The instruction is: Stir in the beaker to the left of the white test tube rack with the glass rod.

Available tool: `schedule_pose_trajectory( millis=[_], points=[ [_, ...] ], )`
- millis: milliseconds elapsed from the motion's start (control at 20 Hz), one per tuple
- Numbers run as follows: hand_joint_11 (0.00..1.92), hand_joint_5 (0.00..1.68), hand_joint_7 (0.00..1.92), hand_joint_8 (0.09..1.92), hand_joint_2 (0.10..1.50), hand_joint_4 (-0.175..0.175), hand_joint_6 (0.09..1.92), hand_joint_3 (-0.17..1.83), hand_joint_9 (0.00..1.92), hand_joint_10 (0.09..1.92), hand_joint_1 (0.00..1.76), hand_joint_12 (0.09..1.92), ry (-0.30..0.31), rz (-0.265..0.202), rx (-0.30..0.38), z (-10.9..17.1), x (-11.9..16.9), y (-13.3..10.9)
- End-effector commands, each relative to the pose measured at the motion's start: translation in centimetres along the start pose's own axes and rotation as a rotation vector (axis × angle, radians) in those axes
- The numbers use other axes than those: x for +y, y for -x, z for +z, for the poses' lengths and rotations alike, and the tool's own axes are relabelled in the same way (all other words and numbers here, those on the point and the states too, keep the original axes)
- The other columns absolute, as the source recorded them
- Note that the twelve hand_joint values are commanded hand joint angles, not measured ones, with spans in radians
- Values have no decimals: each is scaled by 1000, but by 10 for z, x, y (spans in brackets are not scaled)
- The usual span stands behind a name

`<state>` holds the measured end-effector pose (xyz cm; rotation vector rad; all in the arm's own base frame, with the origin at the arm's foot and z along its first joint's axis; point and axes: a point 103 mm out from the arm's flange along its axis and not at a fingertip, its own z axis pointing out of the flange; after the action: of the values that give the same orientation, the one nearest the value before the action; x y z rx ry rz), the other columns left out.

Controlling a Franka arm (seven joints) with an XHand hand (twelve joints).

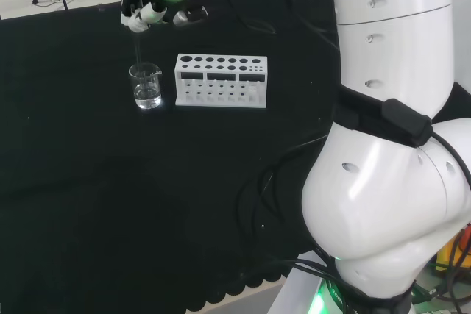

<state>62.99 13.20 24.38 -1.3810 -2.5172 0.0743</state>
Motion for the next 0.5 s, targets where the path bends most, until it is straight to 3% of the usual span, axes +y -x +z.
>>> schedule_pose_trajectory(
  millis=[50, 500],
  points=[
    [1572, 1212, 1071, 1187, 1082, -175, 297, -42, 1542, 1032, 1301, 929, 8, -1, -2, -6, 2, 2],
    [1573, 1213, 1073, 1185, 1081, -175, 294, -39, 1543, 1032, 1301, 931, 21, 45, -7, -21, -16, 26]
  ],
)
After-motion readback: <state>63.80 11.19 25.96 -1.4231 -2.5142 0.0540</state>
